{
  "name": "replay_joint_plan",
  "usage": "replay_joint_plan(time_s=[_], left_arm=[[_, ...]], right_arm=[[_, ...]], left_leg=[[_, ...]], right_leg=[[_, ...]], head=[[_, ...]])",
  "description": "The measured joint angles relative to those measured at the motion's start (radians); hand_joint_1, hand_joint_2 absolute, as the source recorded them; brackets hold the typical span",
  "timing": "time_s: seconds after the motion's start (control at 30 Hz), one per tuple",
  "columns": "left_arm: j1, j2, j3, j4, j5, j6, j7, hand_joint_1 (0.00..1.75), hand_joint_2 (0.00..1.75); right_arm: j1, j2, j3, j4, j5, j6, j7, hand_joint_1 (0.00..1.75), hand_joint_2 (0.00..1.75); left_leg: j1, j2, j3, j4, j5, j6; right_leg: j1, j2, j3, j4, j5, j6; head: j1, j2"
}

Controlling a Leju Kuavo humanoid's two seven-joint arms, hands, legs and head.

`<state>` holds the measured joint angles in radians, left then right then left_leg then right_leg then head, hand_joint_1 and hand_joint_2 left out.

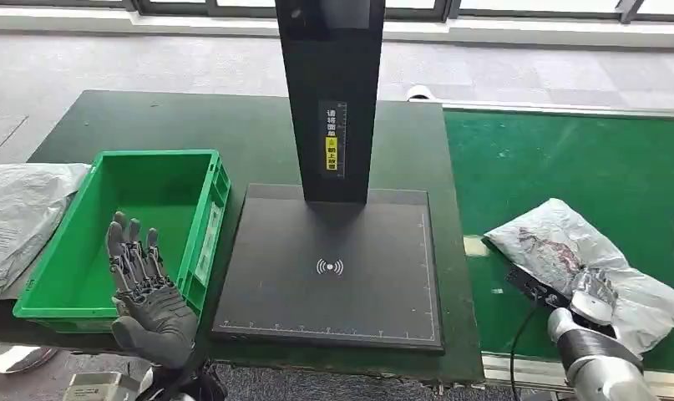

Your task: Moved the parcel from conveyor to table for the left to box.

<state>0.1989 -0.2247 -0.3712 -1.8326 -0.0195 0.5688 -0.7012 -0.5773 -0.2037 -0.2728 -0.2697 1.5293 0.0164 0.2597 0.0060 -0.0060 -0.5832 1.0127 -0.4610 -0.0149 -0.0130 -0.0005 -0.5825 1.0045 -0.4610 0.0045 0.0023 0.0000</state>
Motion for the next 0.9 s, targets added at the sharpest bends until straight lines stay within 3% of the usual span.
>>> replay_joint_plan(time_s=[0.1, 0.33, 0.43, 0.67, 0.9], left_arm=[[0.006, 0.005, -0.006, -0.004, 0.000, 0.008, 0.000, 0.00, 0.00], [0.019, 0.011, -0.009, -0.010, -0.003, 0.003, 0.000, 0.00, 0.00], [0.022, 0.011, -0.009, -0.013, -0.005, 0.005, 0.000, 0.00, 0.00], [0.030, 0.016, -0.020, -0.034, -0.020, 0.100, 0.000, 0.00, 0.00], [0.035, 0.024, -0.034, -0.049, -0.020, 0.111, 0.000, 0.00, 0.00]], right_arm=[[-0.002, 0.008, 0.000, 0.002, -0.006, -0.015, -0.038, 1.75, 1.75], [-0.003, 0.010, -0.016, 0.002, -0.058, -0.219, -0.106, 1.75, 1.75], [-0.004, 0.010, -0.032, 0.002, -0.067, -0.255, -0.124, 1.75, 1.75], [-0.035, 0.031, -0.066, 0.001, -0.104, -0.371, -0.239, 1.75, 1.75], [-0.060, 0.053, -0.083, -0.001, -0.109, -0.385, -0.248, 1.75, 1.75]], left_leg=[[0.000, 0.000, 0.001, 0.000, 0.000, 0.000], [0.000, 0.000, 0.001, 0.000, 0.000, 0.000], [0.000, 0.000, 0.000, 0.000, 0.000, 0.000], [0.000, 0.001, 0.000, 0.000, 0.000, 0.000], [0.000, -0.001, -0.001, 0.000, 0.000, 0.000]], right_leg=[[0.000, 0.000, 0.000, 0.000, 0.000, 0.000], [0.000, 0.000, 0.000, 0.000, 0.000, 0.000], [0.000, 0.000, 0.000, 0.000, 0.000, 0.000], [0.000, 0.001, -0.001, 0.000, 0.000, 0.000], [0.000, -0.001, -0.001, 0.000, 0.000, 0.000]], head=[[0.000, 0.000], [0.000, 0.000], [0.000, 0.000], [0.000, 0.000], [0.000, 0.000]])
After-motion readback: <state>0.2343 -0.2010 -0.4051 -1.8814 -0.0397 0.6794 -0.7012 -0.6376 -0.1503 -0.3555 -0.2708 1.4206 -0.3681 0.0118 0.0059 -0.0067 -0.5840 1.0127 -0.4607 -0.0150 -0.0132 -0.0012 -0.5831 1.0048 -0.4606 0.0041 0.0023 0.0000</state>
